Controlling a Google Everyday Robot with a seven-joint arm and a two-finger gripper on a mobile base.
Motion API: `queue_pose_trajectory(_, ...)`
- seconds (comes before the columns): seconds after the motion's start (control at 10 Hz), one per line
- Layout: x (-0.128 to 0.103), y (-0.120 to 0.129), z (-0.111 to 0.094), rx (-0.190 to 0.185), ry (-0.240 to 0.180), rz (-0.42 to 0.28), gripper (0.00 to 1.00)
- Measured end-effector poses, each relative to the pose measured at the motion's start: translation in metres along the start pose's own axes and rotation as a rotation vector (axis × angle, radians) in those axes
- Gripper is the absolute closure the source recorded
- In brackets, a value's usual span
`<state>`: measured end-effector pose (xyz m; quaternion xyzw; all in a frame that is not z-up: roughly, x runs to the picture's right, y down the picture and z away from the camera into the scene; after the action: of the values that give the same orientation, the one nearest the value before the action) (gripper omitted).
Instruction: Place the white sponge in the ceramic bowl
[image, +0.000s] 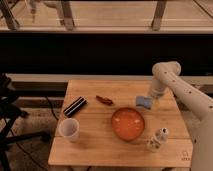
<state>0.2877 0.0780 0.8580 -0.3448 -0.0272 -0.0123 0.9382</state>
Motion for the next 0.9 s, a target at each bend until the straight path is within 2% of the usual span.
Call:
queue_pose_trajectory(0.2,0.003,0.010,0.004,-0.009,0.007,-0.001,0.98)
queue_pose_trajectory(0.5,-0.015,0.008,0.002,-0.004,0.006,-0.022,0.98)
queue_pose_trajectory(0.9,-0.011,0.011,0.005,-0.015,0.008,-0.019,0.98)
